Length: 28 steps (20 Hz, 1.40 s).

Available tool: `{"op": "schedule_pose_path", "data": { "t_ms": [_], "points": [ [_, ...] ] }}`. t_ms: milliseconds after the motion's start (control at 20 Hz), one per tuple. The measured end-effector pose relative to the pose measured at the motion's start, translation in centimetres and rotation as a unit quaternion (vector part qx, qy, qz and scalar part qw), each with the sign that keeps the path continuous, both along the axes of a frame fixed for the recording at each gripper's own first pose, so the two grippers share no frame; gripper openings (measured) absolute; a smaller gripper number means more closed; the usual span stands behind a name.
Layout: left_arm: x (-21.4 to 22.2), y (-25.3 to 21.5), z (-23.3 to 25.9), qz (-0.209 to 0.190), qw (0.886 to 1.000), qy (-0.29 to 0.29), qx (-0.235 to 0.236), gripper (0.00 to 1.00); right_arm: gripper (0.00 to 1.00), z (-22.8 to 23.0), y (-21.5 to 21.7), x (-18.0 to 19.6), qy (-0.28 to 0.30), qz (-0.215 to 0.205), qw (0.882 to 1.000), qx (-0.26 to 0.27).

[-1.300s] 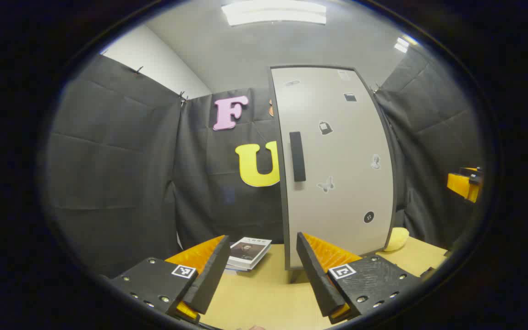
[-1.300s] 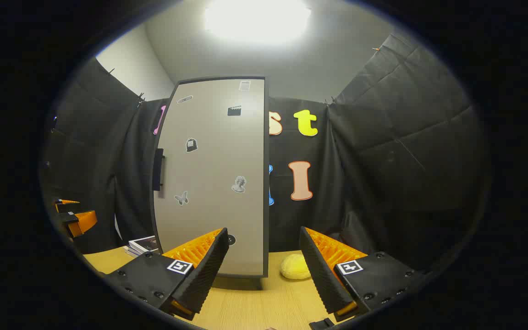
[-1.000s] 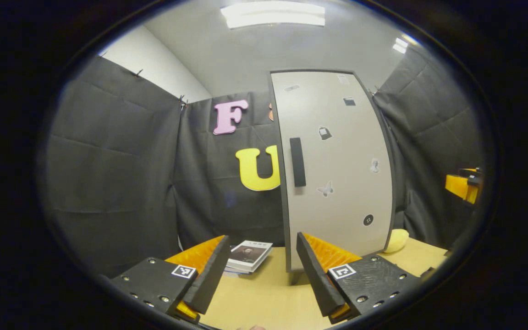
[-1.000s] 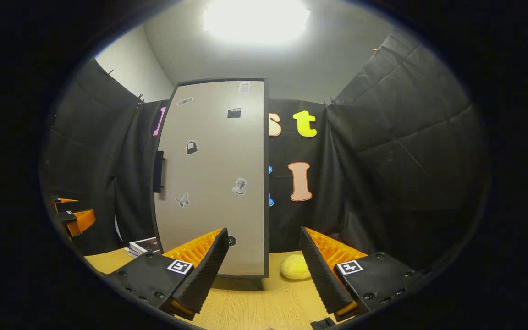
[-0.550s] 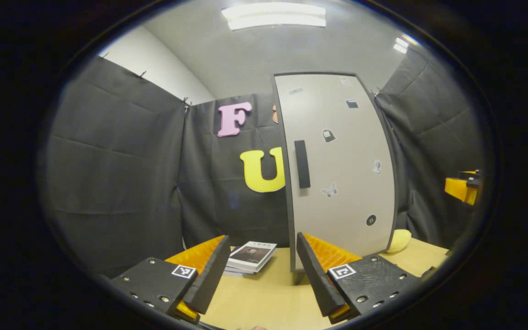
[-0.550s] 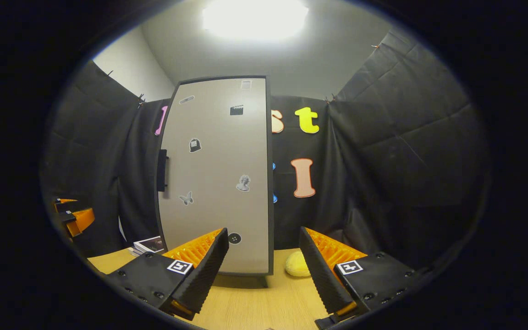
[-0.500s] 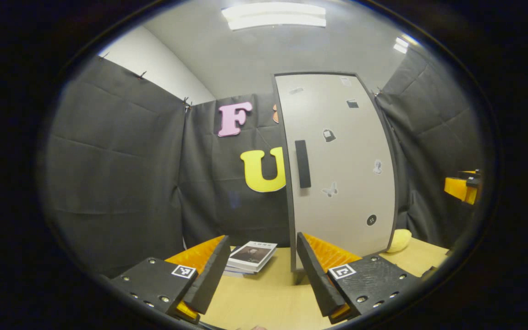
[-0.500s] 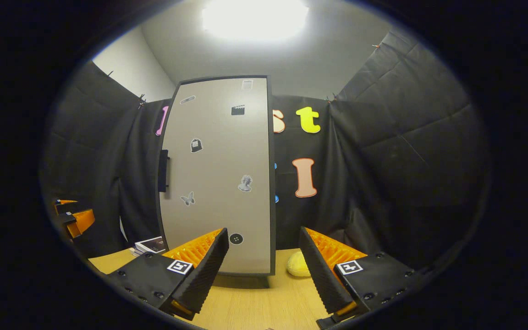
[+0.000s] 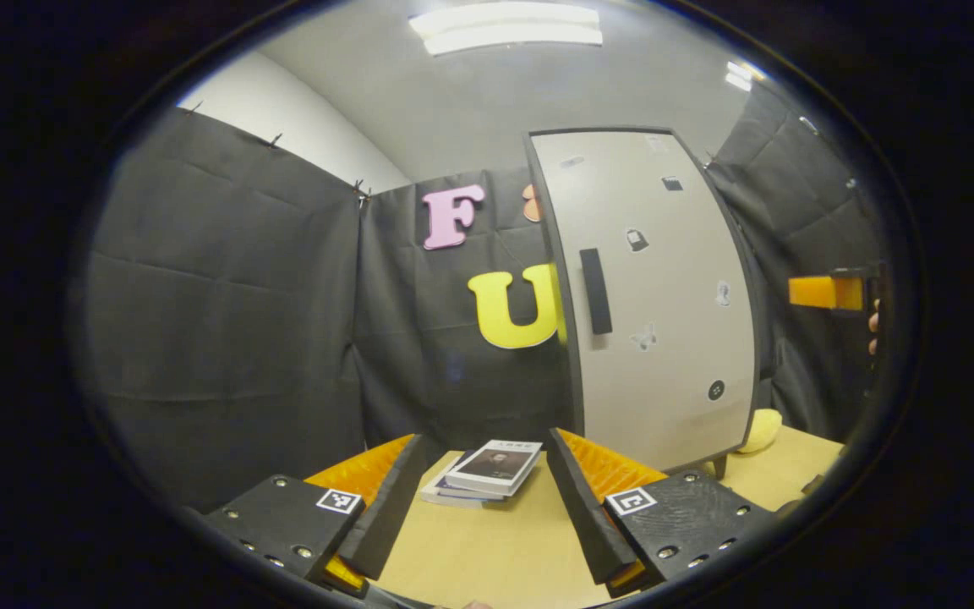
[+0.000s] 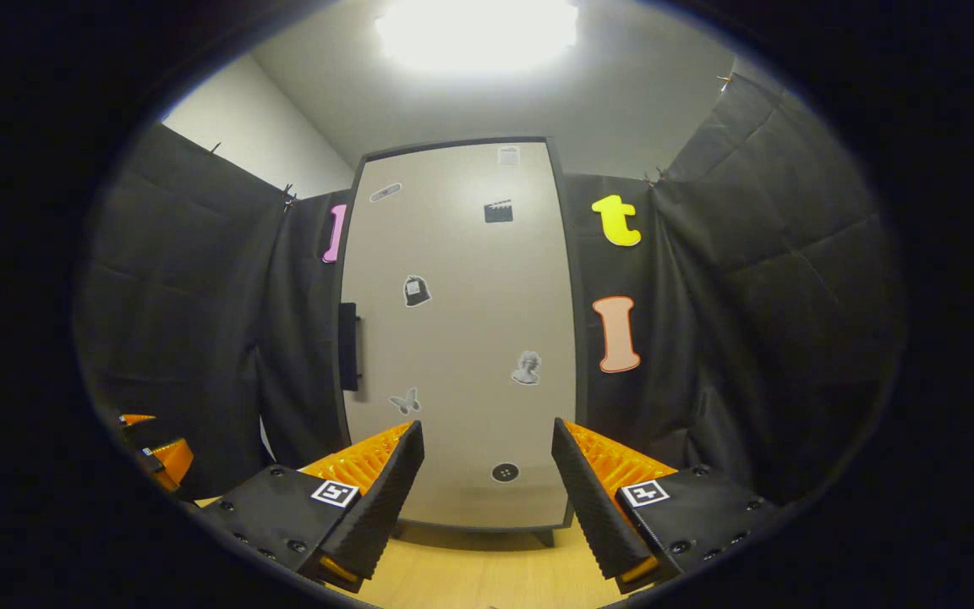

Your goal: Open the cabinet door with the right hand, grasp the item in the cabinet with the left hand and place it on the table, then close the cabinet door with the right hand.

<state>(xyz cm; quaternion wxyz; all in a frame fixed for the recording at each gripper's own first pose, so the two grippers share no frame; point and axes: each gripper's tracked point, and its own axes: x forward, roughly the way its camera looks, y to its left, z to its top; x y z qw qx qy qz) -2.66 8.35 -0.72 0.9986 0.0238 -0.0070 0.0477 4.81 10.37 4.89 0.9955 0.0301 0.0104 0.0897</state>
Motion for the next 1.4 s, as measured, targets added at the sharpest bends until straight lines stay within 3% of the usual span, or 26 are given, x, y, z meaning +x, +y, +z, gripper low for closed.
{"op": "schedule_pose_path", "data": {
  "t_ms": [200,250,350,900,1250,1400],
  "points": [
    [-0.5,3.7,-1.5,0.022,1.0,0.011,-0.001,0.87,0.94,2.0,4.0,2.8,-0.003,0.022,1.0,0.002],
    [-0.6,4.6,-2.0,0.027,1.0,0.015,-0.002,0.92,0.94,2.7,5.0,3.6,-0.007,0.025,1.0,0.002],
    [-0.7,6.4,-3.0,0.039,0.999,0.024,-0.005,0.87,0.97,3.4,7.0,5.1,-0.008,0.031,0.999,-0.001],
    [-1.6,14.1,-6.6,0.086,0.995,0.054,-0.018,0.87,0.97,3.5,17.9,11.0,-0.002,0.07,0.997,-0.015],
    [-2.6,17.0,-7.7,0.107,0.992,0.06,-0.021,0.9,0.98,1.7,21.2,15.8,0.02,0.05,0.998,-0.029],
    [-3.2,18.2,-8.1,0.115,0.991,0.061,-0.023,0.87,0.92,1.1,22.1,17.2,0.03,0.042,0.998,-0.037]
  ]
}}
